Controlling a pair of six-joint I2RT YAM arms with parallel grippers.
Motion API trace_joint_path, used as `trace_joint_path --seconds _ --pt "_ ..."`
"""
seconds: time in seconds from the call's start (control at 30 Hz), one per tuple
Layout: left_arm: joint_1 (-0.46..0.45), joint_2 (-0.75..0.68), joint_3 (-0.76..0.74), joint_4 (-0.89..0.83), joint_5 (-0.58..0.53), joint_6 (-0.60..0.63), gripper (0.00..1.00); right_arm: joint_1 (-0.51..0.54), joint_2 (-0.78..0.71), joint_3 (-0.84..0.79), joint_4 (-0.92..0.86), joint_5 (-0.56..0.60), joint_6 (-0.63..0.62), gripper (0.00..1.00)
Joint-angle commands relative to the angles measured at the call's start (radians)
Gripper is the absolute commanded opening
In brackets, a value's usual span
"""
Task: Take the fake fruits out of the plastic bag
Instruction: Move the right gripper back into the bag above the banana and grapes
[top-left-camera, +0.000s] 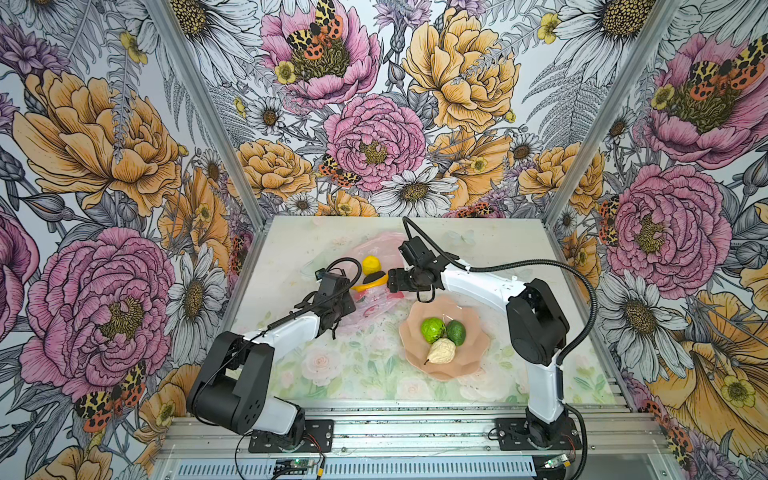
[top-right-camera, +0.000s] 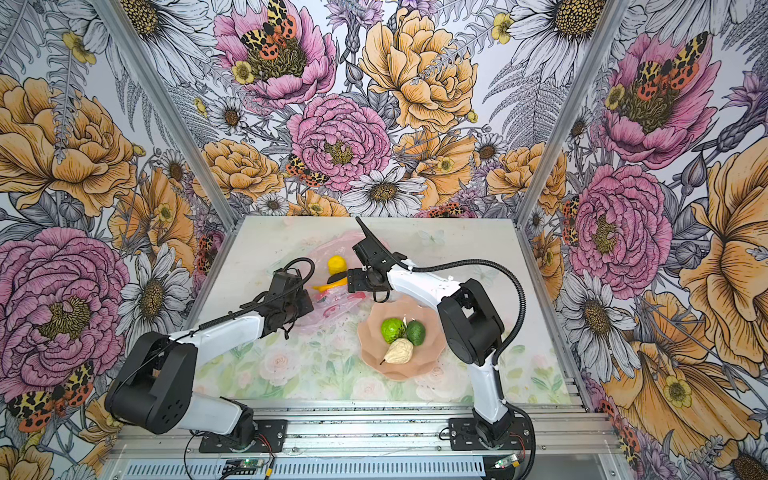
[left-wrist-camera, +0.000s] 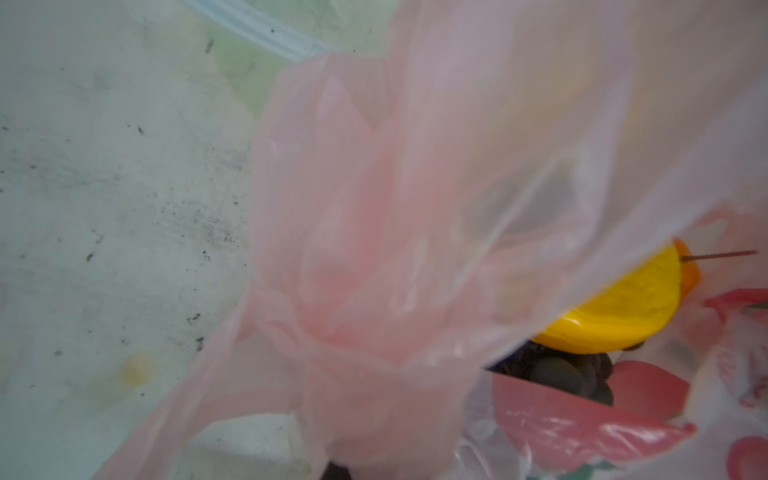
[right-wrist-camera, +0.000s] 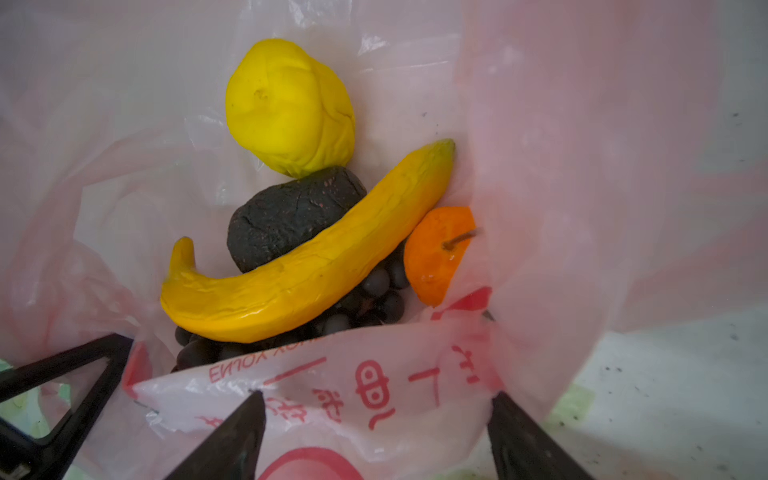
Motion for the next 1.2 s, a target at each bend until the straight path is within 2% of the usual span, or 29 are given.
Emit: trace_joint_path --seconds 0.0,0.2,0.33,0.43,0.53,0.6,0.7,0.8,1.17 --pt "0.037 -0.056 -0.015 -0.022 -0.011 0.027 0.00 0.007 0.068 0.086 0.042 -0.065 0.018 0.83" --pt "0.110 -0.183 -0.080 -0.042 -0.028 0.016 0.00 0.033 0.232 0.284 0.044 -0.107 -0.001 0.68" --pt "0.113 -0.226 -0.109 -0.030 -0.003 0.021 0.00 0.044 0.277 0.354 0.041 -0.102 -0.015 0.64" --pt "0.064 -0.202 -0.106 -0.010 0.031 0.032 0.00 0.044 0.257 0.312 0.037 -0.053 -0.025 0.62" --pt "-0.052 -0.137 -0.054 -0.030 -0.024 0.085 0.00 0.044 0.210 0.235 0.025 0.045 -0.047 0.60" --pt "-0.099 -0.070 0.000 -0.087 -0.084 0.099 0.00 0.045 0.165 0.177 0.023 0.107 -0.062 0.60" --pt "-0.096 -0.028 0.013 -0.095 -0.084 0.088 0.00 0.042 0.117 0.115 0.024 0.167 -0.076 0.60" --pt "-0.072 -0.043 -0.006 -0.080 -0.069 0.075 0.00 0.038 0.089 0.082 0.023 0.198 -0.084 0.59" --pt "-0.045 -0.109 -0.083 -0.002 0.025 0.036 0.00 0.042 -0.032 0.076 0.021 0.191 -0.102 0.58"
